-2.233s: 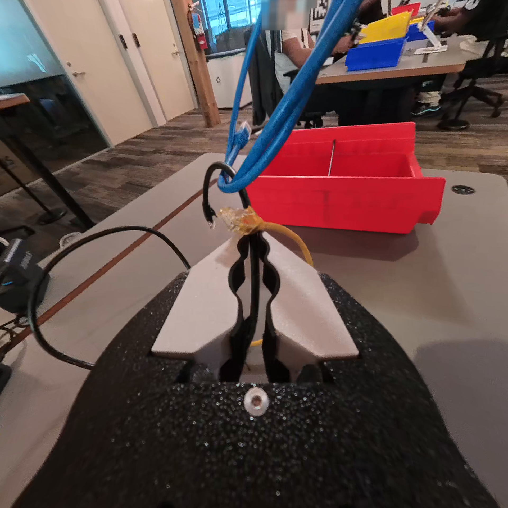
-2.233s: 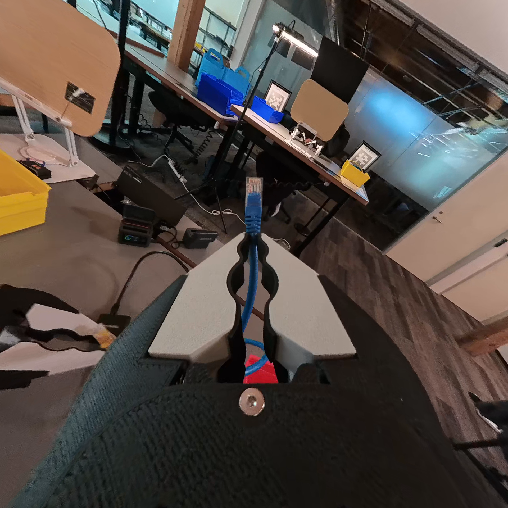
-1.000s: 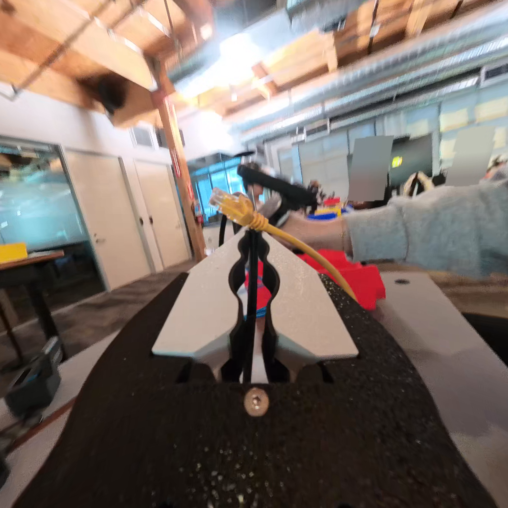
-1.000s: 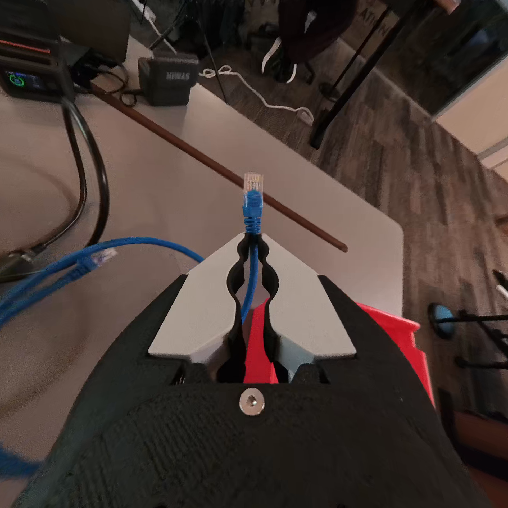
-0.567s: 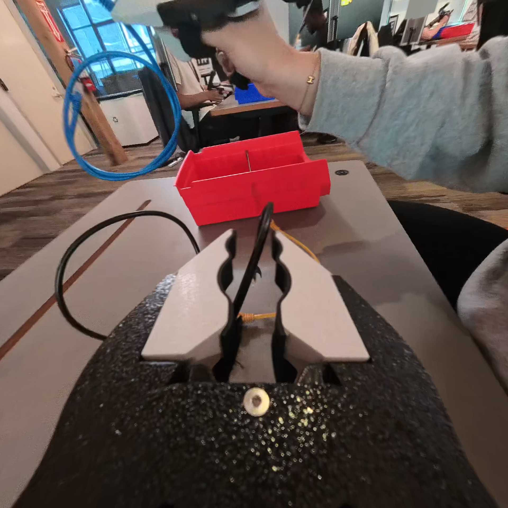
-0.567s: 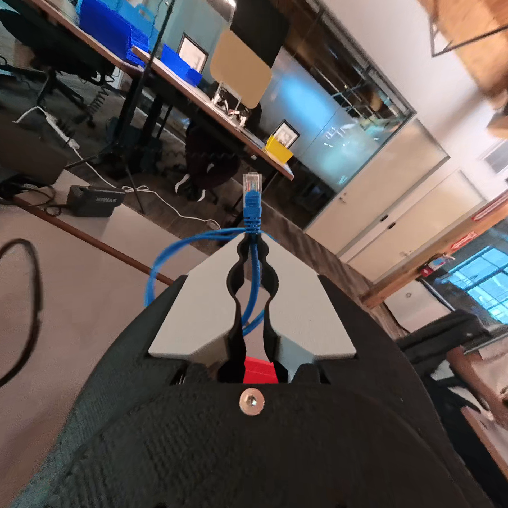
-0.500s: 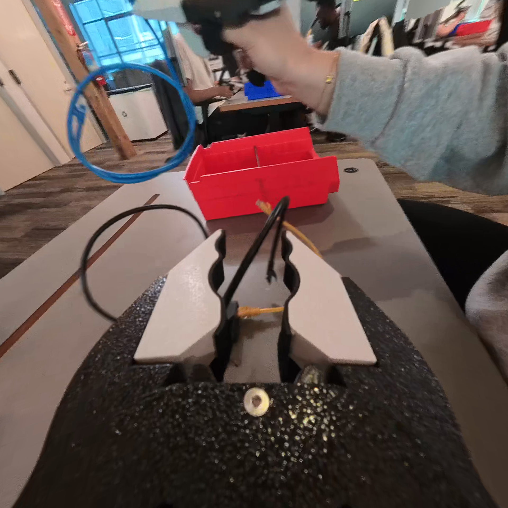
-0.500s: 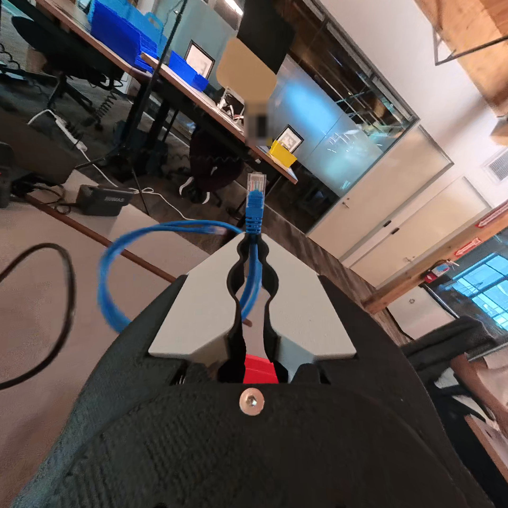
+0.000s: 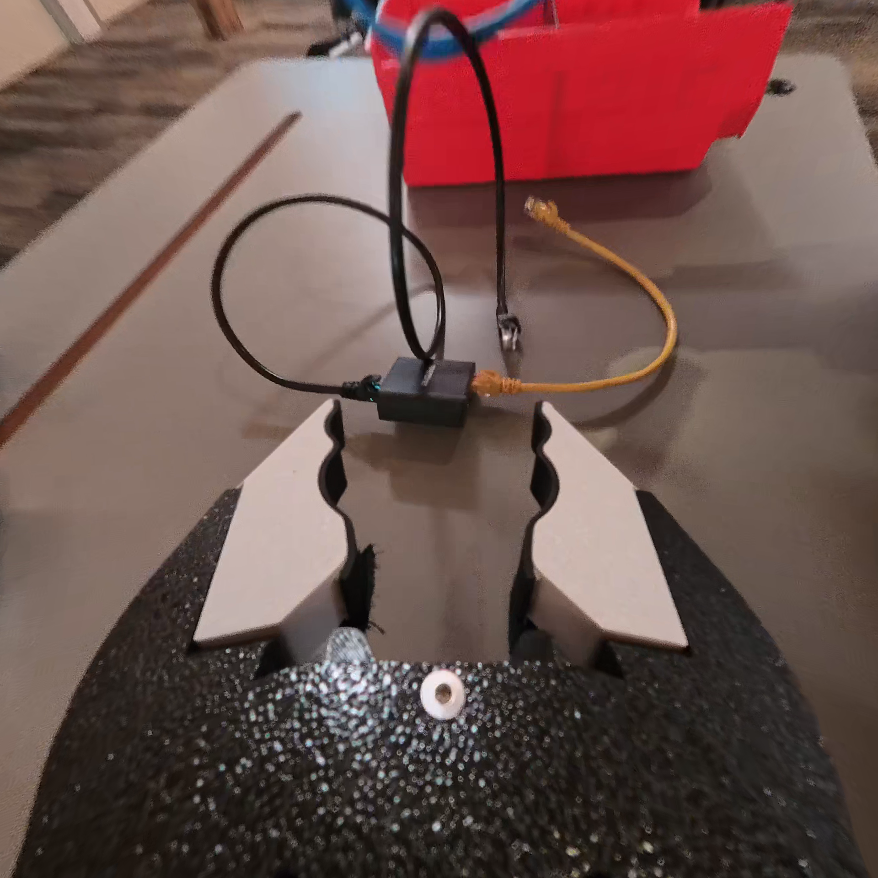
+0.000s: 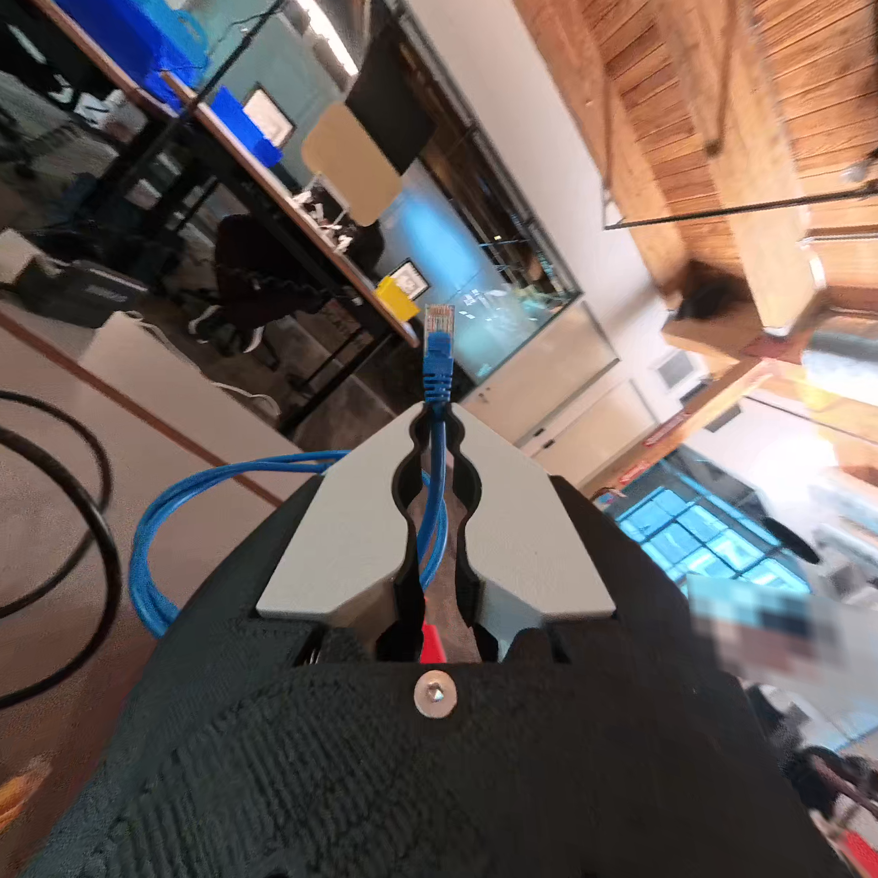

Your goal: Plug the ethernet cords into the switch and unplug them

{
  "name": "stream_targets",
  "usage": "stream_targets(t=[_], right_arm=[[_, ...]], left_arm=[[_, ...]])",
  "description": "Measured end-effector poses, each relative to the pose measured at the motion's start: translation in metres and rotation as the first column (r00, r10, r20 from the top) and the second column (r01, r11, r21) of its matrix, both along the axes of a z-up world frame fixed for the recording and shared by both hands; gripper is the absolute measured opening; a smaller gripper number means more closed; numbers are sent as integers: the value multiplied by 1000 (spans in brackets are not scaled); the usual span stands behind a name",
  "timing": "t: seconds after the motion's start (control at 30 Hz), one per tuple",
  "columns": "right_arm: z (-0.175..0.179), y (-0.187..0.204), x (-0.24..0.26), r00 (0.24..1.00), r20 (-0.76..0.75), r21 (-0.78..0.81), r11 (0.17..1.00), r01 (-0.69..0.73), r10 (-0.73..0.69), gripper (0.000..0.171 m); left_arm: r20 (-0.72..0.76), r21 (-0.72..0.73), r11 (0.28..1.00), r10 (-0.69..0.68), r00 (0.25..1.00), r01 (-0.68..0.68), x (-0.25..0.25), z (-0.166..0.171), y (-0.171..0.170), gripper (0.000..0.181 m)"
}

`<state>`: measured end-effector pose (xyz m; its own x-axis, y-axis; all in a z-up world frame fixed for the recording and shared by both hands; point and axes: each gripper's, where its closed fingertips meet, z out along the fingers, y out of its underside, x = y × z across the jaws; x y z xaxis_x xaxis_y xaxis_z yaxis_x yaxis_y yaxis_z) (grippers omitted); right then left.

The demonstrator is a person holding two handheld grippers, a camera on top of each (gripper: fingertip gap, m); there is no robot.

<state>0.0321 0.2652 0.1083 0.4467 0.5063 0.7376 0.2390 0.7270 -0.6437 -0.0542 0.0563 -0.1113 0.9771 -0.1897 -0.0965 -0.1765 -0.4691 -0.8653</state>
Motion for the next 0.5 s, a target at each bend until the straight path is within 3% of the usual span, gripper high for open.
stream_targets(t=[0.03, 0.13, 0.2, 0.37, 0.5], right_arm=[[7, 0, 9, 999, -27, 23, 1000, 19, -19, 3], [29, -2, 39, 993, -101, 86, 993, 76, -67, 3], [36, -9, 55, 991, -114, 133, 987, 90, -75, 3], [25, -30, 73, 995, -80, 255, 963, 86, -67, 4], [0, -39, 74, 998, -52, 271, 961, 53, -40, 4]], left_arm=[[8, -33, 999, 2, 1000, -2, 1, -9, 3, 83], [89, -89, 993, 82, 993, -75, -3, -28, 16, 83], [231, -113, 984, 161, 959, -138, -5, -35, 23, 81], [657, -136, 963, 264, 706, -233, -7, -34, 35, 73], [747, -194, 952, 300, 594, -237, -3, -45, 42, 68]])
